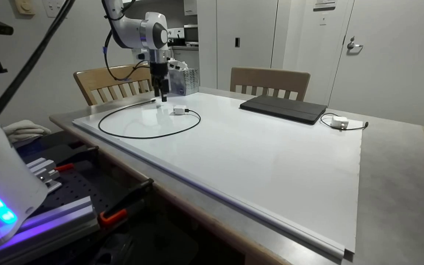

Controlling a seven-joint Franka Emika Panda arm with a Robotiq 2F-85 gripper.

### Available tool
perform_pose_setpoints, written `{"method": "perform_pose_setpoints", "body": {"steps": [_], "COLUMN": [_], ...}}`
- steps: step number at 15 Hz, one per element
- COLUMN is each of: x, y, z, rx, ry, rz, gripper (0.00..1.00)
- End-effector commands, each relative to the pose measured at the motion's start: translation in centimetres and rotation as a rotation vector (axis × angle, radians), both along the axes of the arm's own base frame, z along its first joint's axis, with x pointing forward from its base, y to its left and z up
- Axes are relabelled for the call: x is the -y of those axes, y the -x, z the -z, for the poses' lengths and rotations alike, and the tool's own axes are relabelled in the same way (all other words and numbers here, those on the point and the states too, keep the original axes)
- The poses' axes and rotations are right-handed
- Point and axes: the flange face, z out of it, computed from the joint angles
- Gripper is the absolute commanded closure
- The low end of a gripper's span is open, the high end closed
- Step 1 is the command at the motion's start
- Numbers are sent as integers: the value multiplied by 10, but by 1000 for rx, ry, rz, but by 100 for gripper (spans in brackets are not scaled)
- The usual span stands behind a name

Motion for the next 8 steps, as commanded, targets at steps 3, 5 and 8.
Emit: {"method": "perform_pose_setpoints", "body": {"steps": [3,5,8], "x": [2,3,8], "y": [-4,-4,-6], "z": [5,6,3], "rx": [-41,-54,-45], "ry": [-20,-8,4], "rz": [201,315,454], "gripper": [0,0,0]}}
